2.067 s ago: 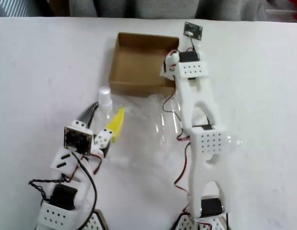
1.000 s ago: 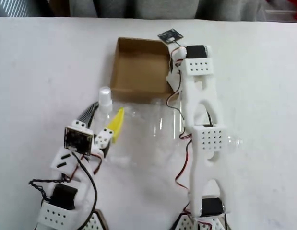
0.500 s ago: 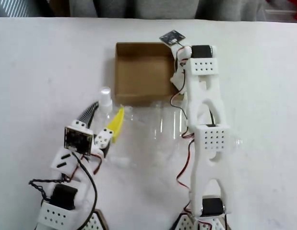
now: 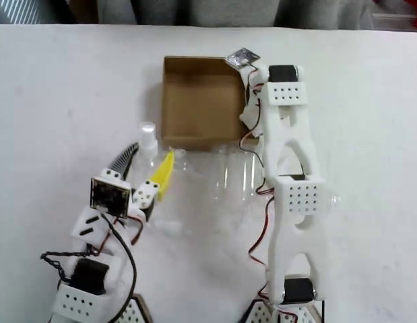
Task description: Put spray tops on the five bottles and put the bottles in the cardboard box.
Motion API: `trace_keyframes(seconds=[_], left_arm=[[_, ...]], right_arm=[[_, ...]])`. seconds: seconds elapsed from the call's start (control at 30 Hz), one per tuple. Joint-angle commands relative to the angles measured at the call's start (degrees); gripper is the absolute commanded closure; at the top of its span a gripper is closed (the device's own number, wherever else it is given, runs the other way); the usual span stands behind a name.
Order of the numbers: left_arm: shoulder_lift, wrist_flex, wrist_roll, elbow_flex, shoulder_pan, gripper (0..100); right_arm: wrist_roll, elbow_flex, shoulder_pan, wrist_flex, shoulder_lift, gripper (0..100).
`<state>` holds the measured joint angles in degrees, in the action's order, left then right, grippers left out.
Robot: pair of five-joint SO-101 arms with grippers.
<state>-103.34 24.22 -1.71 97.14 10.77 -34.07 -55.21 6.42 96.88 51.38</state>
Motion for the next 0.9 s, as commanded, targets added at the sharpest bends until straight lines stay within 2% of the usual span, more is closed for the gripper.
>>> trace_keyframes(seconds=[0.0,0.23,0.47,0.7,0.87], left_arm=[[-0.92,-1.93,-0.53,-0.18,-0.04,92],[-0.92,-1.93,-0.53,-0.18,-0.04,92],[-0.92,-1.93,-0.53,-0.18,-0.13,92],[-0.92,-2.02,-0.53,-0.18,-0.84,92],[-0.92,-2.37,-0.53,-0.18,-1.36,92]], right_arm=[[-1.05,2.55,-0.84,1.80,-5.85,98.2],[-0.79,3.52,-0.31,1.71,-7.34,96.3],[-0.70,3.60,-0.75,1.89,-7.34,74.6],[-0.18,4.22,-0.84,1.98,-9.71,73.5],[2.02,10.29,-0.92,1.98,-18.24,73.5]])
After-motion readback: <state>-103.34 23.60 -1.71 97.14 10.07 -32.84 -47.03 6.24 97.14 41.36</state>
